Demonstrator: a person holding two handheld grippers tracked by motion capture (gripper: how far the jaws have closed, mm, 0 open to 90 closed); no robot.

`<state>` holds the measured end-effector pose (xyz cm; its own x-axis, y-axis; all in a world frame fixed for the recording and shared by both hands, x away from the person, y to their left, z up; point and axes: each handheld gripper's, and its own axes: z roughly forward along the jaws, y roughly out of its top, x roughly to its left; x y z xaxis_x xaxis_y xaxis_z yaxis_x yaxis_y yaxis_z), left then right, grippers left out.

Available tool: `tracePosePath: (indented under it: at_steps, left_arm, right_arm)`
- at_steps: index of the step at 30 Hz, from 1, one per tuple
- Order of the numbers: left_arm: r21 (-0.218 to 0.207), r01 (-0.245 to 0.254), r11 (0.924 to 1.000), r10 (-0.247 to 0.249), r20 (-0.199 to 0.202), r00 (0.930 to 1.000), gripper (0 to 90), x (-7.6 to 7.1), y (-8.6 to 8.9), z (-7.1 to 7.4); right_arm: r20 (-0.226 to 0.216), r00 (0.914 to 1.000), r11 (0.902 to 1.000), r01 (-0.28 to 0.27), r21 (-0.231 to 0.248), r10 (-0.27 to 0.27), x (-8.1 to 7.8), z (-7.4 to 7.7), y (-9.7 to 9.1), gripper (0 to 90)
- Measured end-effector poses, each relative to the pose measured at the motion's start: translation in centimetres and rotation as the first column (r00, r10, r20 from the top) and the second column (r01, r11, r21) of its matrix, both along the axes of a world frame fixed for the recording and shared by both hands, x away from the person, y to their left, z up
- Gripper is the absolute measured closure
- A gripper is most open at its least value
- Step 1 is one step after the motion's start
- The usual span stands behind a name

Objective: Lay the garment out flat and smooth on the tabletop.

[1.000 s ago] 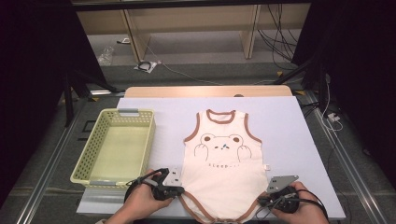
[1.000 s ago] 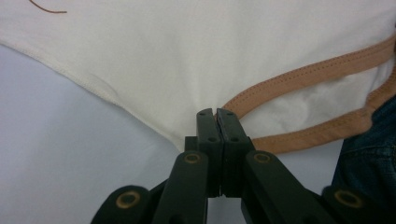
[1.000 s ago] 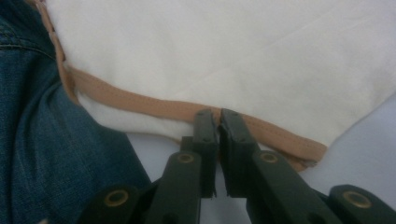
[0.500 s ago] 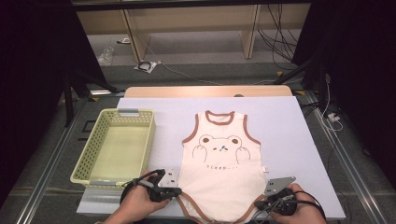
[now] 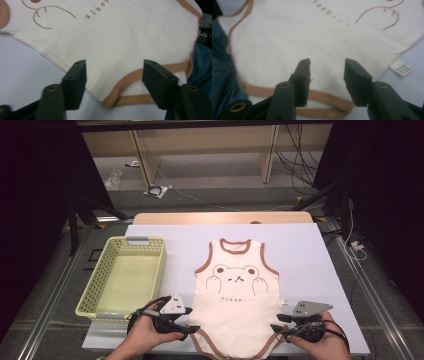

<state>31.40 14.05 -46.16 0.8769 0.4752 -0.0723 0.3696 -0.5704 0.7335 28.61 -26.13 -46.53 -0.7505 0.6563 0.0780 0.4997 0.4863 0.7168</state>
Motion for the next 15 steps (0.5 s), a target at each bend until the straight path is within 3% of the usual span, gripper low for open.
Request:
tracePosePath:
  at_steps: [3, 6, 10, 15]
  left_arm:
    - [-0.039, -0.026, 0.9989, 0.026, 0.016, 0.9995, 22.1, 0.3, 0.2, 0.0]
    - [-0.092, -0.076, 0.9928, 0.077, 0.003, 0.997, 21.2, 0.7, 0.3, -0.3]
    - [-0.109, -0.109, 0.9881, 0.111, 0.01, 0.9938, 21.0, 0.9, 0.4, -0.4]
    - [-0.117, -0.126, 0.9852, 0.129, 0.019, 0.9915, 21.9, 0.8, 0.6, -0.5]
  right_arm:
    - [0.05, 0.9975, 0.9974, 0.047, 0.055, -0.05, 0.7, -0.1, -0.2, 49.7]
    - [0.073, 0.9928, 0.9928, 0.089, 0.08, -0.095, 1.3, -0.4, 0.0, 42.2]
    - [0.088, 0.984, 0.9858, 0.148, 0.079, -0.155, 1.8, -0.8, 0.4, 37.5]
    - [0.112, 0.9756, 0.9801, 0.18, 0.084, -0.189, 2.1, -0.6, 0.6, 35.0]
